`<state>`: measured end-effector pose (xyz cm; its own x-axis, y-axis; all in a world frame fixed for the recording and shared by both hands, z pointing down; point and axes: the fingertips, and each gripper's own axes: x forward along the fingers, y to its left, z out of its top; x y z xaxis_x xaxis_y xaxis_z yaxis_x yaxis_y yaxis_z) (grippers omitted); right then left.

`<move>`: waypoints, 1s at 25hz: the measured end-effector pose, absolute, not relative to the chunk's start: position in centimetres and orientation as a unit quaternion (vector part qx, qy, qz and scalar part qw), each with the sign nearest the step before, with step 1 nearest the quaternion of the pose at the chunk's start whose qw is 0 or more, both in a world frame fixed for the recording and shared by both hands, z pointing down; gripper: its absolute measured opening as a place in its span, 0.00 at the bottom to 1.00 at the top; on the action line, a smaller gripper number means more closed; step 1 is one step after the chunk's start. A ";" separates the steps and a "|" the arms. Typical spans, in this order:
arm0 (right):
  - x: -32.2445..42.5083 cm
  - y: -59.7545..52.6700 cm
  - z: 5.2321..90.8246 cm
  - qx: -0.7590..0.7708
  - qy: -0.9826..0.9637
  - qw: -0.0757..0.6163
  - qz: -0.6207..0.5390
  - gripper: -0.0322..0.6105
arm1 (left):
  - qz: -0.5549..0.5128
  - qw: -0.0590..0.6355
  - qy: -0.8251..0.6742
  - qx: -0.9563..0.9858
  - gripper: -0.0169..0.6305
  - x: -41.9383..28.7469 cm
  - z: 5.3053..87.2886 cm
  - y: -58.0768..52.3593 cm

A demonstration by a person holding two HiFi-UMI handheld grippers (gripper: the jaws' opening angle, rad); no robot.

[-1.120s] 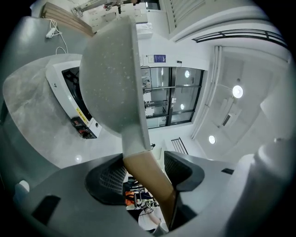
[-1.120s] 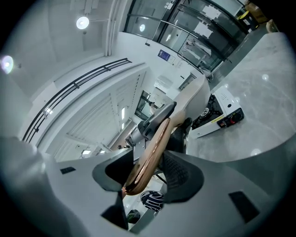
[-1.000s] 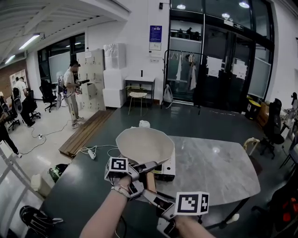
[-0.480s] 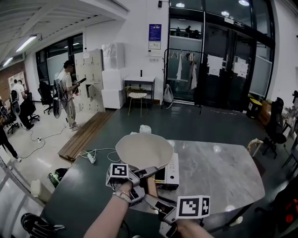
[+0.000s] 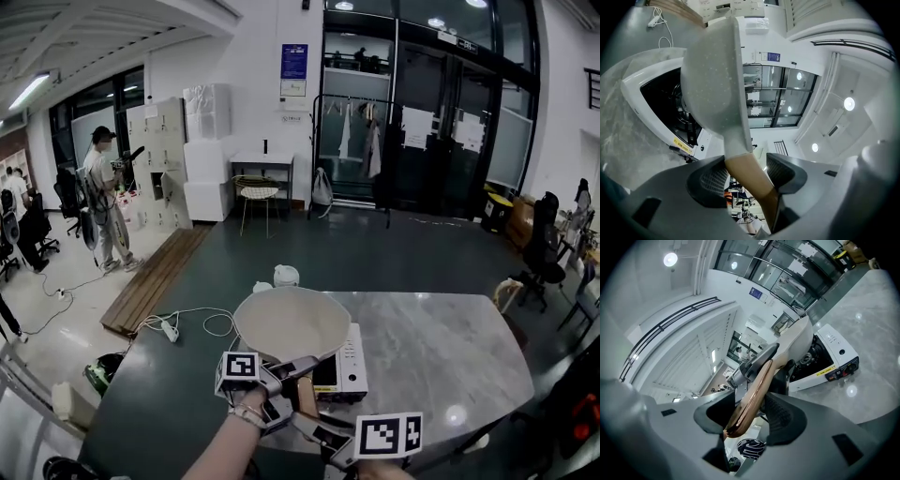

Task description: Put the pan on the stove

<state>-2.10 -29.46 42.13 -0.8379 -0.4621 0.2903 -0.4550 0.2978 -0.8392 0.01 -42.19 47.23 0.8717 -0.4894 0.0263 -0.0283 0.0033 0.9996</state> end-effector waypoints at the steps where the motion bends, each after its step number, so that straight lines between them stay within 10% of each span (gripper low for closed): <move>1: -2.2 -29.5 42.3 -0.289 0.804 0.002 -0.519 0.38 | -0.172 0.686 -0.181 0.684 0.42 0.0 47.3 -42.2; 25: -3.2 -30.5 45.7 -0.318 0.743 0.029 -0.588 0.34 | -0.125 0.685 -0.162 0.700 0.42 -0.6 50.8 -43.0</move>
<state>-3.19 -30.50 45.71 -0.7957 -0.5066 0.3319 -0.4394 0.1058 -0.8920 -0.56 -42.98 50.77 0.9164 -0.3977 0.0462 -0.0549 -0.0106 0.9984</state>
